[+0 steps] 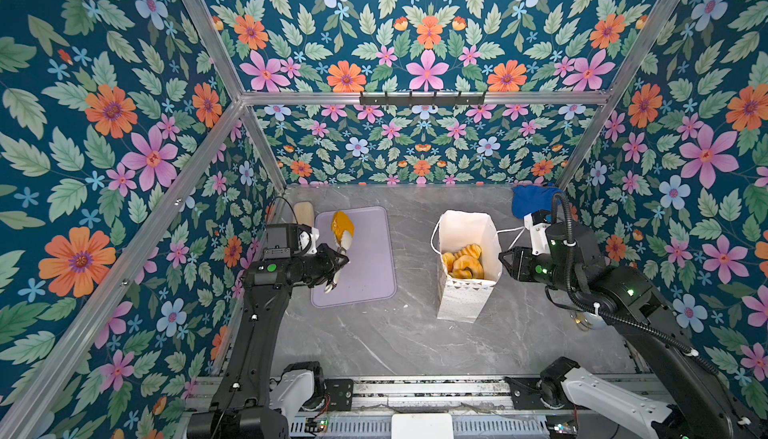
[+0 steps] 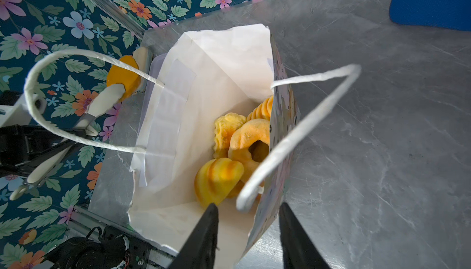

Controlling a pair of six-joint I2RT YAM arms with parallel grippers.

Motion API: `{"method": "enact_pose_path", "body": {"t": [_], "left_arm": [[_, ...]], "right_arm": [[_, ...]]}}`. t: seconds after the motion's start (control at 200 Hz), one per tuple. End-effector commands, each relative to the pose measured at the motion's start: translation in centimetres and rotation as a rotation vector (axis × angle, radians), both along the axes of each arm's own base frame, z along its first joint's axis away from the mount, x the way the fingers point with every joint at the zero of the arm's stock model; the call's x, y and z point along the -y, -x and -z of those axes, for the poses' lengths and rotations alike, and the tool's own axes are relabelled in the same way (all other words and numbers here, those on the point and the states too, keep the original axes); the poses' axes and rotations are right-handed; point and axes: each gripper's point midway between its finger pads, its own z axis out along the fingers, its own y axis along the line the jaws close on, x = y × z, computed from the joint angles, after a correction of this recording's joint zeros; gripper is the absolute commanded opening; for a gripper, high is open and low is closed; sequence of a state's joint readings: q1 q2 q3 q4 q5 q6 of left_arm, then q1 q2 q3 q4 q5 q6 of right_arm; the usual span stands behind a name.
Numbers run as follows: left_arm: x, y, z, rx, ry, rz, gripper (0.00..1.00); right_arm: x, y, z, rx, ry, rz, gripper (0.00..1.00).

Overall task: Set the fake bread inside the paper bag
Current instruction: 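Lift the orange slice with the left tongs and carry it over the paper bag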

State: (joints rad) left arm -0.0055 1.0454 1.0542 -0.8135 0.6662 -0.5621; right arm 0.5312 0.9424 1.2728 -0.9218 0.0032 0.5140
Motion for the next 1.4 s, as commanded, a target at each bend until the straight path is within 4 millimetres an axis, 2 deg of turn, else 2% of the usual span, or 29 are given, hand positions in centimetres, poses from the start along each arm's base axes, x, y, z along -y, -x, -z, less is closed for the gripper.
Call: {"method": "enact_pose_path", "body": {"t": [0.0,0.235,0.47,0.57,0.895,1.075,1.22,1.265,1.4], "left_arm": [[0.4,-0.6,-1.9,0.075,-0.073,0.046,0.00],[4.6,-1.9,-7.1,0.224,-0.169,0.159,0.00],[8.8,-1.6,-12.7,0.406,-0.163,0.256,0.00],[10.7,-0.8,-14.5,0.477,-0.167,0.303,0.00],[16.9,4.2,-19.7,0.674,-0.099,0.495,0.00],[20.7,6.7,-20.1,0.698,-0.109,0.608,0.00],[23.7,7.9,-18.7,0.675,-0.211,0.678,0.00],[24.2,8.5,-17.6,0.648,-0.264,0.706,0.00],[25.5,9.6,-16.5,0.621,-0.342,0.746,0.00]], "right_arm": [[-0.4,-0.3,-0.4,0.003,-0.022,0.002,0.43],[-0.6,-0.6,-0.4,-0.009,-0.029,0.006,0.52],[-0.5,-0.8,-0.3,-0.016,-0.023,0.018,0.54],[-0.5,-0.9,-0.1,-0.019,-0.018,0.022,0.54],[-0.4,-1.1,0.2,-0.031,-0.004,0.037,0.58],[0.0,-1.1,0.3,-0.035,0.012,0.051,0.60],[0.4,-0.9,0.3,-0.036,0.018,0.061,0.61],[0.5,-0.8,0.4,-0.038,0.019,0.064,0.60],[0.7,-0.6,0.3,-0.038,0.022,0.070,0.61]]}}
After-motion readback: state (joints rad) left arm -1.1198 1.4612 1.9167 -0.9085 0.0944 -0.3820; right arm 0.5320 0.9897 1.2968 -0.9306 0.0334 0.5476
